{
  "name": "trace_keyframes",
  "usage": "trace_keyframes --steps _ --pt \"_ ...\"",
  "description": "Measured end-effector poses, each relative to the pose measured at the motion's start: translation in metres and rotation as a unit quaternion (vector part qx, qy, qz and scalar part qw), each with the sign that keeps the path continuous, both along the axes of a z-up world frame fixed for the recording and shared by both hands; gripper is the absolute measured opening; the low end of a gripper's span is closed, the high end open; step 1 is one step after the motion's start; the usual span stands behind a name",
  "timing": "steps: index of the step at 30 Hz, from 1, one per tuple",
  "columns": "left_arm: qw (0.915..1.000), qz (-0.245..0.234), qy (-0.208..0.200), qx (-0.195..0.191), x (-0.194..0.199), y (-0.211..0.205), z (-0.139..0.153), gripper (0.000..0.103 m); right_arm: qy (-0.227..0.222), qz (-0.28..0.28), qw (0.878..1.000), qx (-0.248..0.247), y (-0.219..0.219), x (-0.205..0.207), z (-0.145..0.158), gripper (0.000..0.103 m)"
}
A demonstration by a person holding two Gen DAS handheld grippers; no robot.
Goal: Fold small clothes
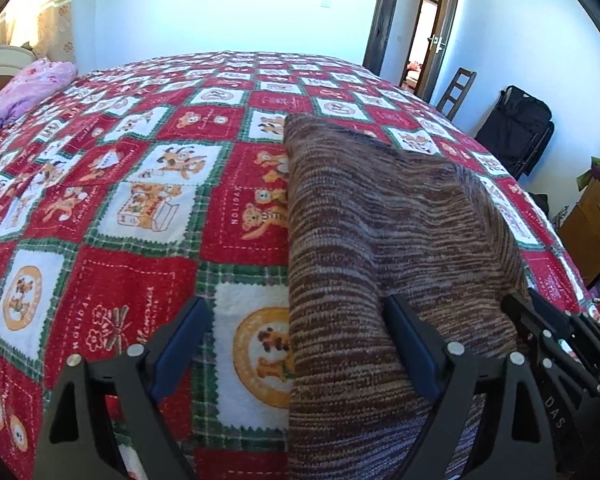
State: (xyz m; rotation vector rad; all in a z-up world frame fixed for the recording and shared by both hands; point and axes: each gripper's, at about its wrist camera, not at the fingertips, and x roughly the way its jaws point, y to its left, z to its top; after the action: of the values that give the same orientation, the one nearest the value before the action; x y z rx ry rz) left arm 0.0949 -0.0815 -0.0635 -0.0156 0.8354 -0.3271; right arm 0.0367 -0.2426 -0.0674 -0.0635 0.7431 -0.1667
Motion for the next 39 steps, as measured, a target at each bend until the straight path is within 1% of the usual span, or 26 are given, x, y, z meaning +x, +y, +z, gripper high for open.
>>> trace_keyframes --steps 3,6,8,12,15,20,22,23,24,25,26,29,33,35,39 --pt "0.9999 0.011 0.003 -0.004 -0.003 0.005 0.001 0.094 -0.004 0.001 1.0 0.016 -0.006 0.0 0.001 0.024" --pt "0.9995 0.022 0.008 -0.02 -0.018 0.013 0.002 0.094 -0.007 0.001 1.0 0.014 -0.005 -0.001 0.001 0.025" --pt "0.9994 0.028 0.0 -0.02 -0.031 0.018 0.004 0.094 -0.008 0.001 1.0 0.014 -0.005 -0.001 0.0 0.025" --pt "0.9997 0.012 -0.014 0.015 -0.056 0.02 0.011 0.094 -0.009 0.0 1.0 0.017 -0.007 -0.001 0.0 0.025" --pt "0.999 0.009 -0.014 0.041 -0.064 0.024 0.015 0.094 -0.01 -0.001 1.0 0.011 -0.005 -0.002 0.0 0.026" --pt "0.9984 0.024 -0.019 0.047 -0.07 0.04 0.02 0.094 -0.006 -0.009 1.0 -0.011 -0.001 -0.002 0.001 0.029" --pt "0.9981 0.031 -0.016 0.05 -0.072 0.046 0.021 0.093 -0.001 -0.015 1.0 -0.01 0.0 -0.004 0.003 0.03" --pt "0.9982 0.033 -0.013 0.047 -0.071 0.05 0.021 0.094 0.002 -0.019 1.0 -0.006 -0.001 -0.006 0.004 0.033" --pt "0.9984 0.035 -0.012 0.044 -0.072 0.053 0.021 0.094 0.004 -0.032 0.999 0.003 -0.003 -0.012 0.006 0.036" --pt "0.9984 0.037 -0.01 0.041 -0.072 0.056 0.021 0.093 0.006 -0.046 0.999 0.009 -0.005 -0.017 0.007 0.047" --pt "0.9985 0.039 -0.008 0.038 -0.071 0.059 0.02 0.093 0.004 -0.059 0.998 0.022 -0.009 -0.025 0.008 0.055" --pt "0.9988 0.04 0.003 0.03 -0.069 0.063 0.017 0.093 0.001 -0.072 0.994 0.089 -0.019 -0.057 0.007 0.055" --pt "0.9988 0.038 0.024 0.021 -0.065 0.063 0.009 0.093 0.004 -0.071 0.993 0.094 -0.016 -0.088 0.0 0.055" --pt "0.9985 0.04 0.029 0.024 -0.064 0.061 0.004 0.093 0.005 -0.071 0.993 0.099 -0.016 -0.094 0.0 0.055" --pt "0.9984 0.042 0.025 0.029 -0.066 0.061 -0.001 0.093 0.0 -0.071 0.993 0.092 -0.017 -0.101 0.005 0.055"
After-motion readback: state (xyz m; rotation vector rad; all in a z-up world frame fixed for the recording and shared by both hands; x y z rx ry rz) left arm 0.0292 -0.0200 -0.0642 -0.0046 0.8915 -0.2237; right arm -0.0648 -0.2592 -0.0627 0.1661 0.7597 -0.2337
